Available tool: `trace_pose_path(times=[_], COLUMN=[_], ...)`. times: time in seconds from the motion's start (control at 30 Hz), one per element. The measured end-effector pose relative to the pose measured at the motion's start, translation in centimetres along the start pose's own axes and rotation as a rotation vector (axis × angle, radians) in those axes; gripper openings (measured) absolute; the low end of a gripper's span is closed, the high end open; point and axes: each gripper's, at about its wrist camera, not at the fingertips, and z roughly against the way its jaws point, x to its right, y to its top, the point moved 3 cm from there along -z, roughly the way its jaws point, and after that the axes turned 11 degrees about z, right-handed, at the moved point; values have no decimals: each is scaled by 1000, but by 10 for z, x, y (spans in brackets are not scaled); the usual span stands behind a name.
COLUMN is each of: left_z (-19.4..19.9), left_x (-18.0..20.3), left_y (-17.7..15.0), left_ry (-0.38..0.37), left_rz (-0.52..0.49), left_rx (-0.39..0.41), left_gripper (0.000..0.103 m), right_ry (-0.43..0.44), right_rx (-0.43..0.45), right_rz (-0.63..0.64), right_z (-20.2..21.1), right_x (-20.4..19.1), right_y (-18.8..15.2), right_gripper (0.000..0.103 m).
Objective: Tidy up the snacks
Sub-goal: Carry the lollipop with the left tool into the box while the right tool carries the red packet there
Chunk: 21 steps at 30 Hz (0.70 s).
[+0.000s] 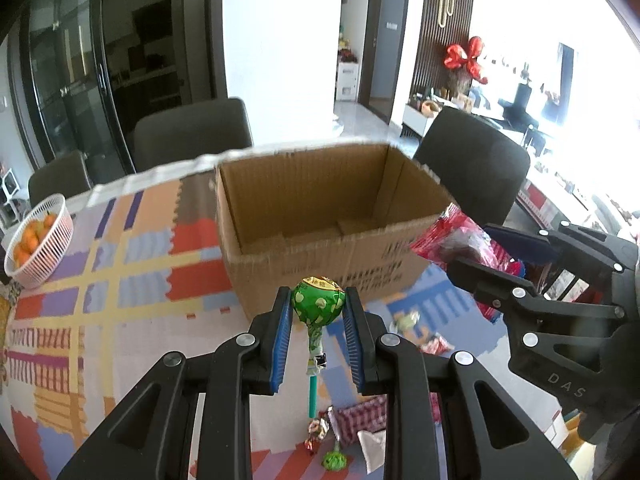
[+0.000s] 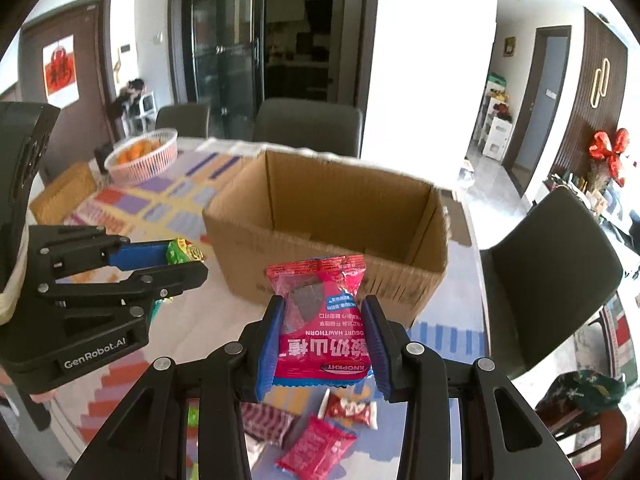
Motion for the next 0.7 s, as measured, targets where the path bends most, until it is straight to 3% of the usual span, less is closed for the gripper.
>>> trace_pose_path(times=[0.37, 0.7], left_z=[12, -9], left_x=[4, -2], left_y=[47, 79], left_ry=[-7, -32], left_rz=[-11, 1], left_rx=[85, 87], left_gripper=[26, 26], right_ry=[-31, -46], right_rx=[73, 83], right_rz=[-59, -72], right_z=[13, -2], right_x=[25, 40], right_y=[32, 53], right_gripper=[40, 40])
